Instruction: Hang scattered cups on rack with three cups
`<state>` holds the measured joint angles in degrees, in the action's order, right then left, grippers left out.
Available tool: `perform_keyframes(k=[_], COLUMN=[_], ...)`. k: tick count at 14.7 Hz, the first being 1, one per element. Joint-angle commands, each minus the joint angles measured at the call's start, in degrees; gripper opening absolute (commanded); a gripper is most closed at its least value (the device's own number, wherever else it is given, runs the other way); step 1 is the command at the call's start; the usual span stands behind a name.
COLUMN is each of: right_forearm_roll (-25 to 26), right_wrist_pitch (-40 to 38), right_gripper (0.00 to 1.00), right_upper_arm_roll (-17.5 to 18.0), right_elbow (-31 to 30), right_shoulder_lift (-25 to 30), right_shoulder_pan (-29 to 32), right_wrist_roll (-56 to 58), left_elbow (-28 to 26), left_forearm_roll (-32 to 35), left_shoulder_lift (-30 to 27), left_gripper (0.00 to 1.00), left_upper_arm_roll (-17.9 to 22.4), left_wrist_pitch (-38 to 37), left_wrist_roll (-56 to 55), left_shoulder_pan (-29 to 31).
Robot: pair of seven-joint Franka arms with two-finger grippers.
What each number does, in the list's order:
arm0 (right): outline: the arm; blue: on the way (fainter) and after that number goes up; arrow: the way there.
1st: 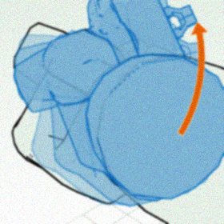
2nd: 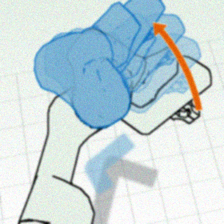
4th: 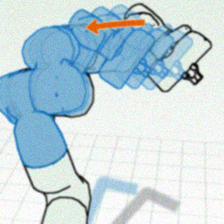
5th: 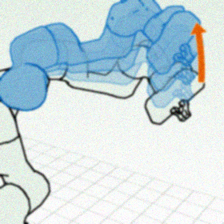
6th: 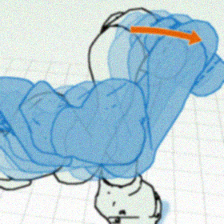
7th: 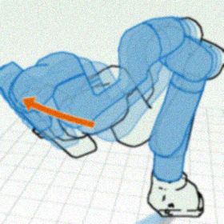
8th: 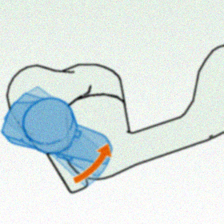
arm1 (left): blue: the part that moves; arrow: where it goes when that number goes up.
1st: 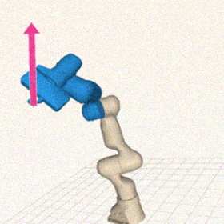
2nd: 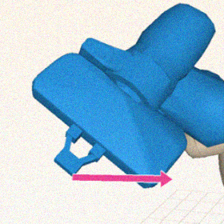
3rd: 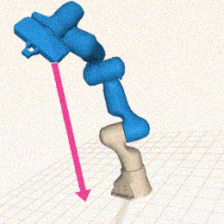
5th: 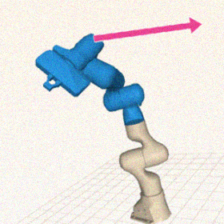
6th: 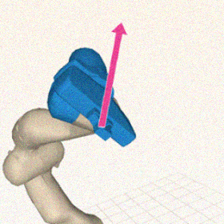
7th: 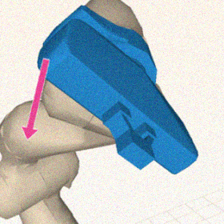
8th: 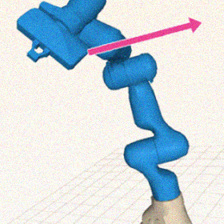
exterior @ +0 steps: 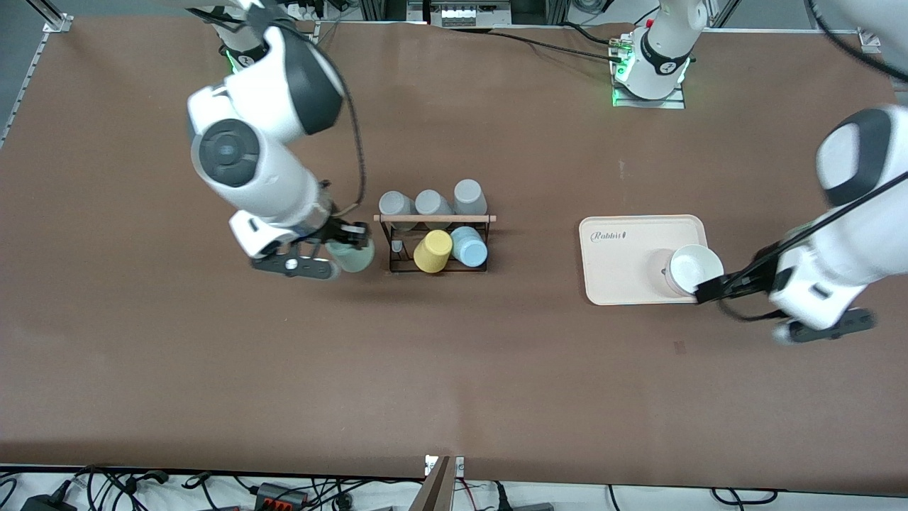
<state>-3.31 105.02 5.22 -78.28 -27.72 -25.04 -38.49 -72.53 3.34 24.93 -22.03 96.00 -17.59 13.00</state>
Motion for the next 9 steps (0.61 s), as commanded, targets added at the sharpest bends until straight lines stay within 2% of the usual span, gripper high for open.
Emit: perform_keyframes(k=[1, 5, 9], right_forearm_roll=[0.05, 0.41, 1.9], right_wrist_pitch=[0.71, 1.59, 3.87], right_gripper=[0.27, 0.27, 0.27], right_upper_arm_roll=[-0.56, -0.65, -0.65], right_elbow=[2.34, 2.25, 0.94], right_shoulder_lift=[-2.86, -4.53, -5.85], right_shoulder_pan=[-2.54, -4.13, -5.63], right_wrist_roll=[-2.73, -3.0, -3.0], left_elbow=[-3.05, -16.56, -25.98], left_forearm_roll=[0.44, 0.26, -0.18], left_shoulder_lift=[-5.76, -14.8, -20.97], left_gripper=[1.0, 1.0, 1.0], left_upper_arm_roll=[-0.82, -0.82, -0.82], left_wrist_pitch=[-4.76, -1.09, 3.39], left_wrist_roll=[6.94, 6.78, 6.7], left_shoulder_pan=[3.26, 3.88, 4.14])
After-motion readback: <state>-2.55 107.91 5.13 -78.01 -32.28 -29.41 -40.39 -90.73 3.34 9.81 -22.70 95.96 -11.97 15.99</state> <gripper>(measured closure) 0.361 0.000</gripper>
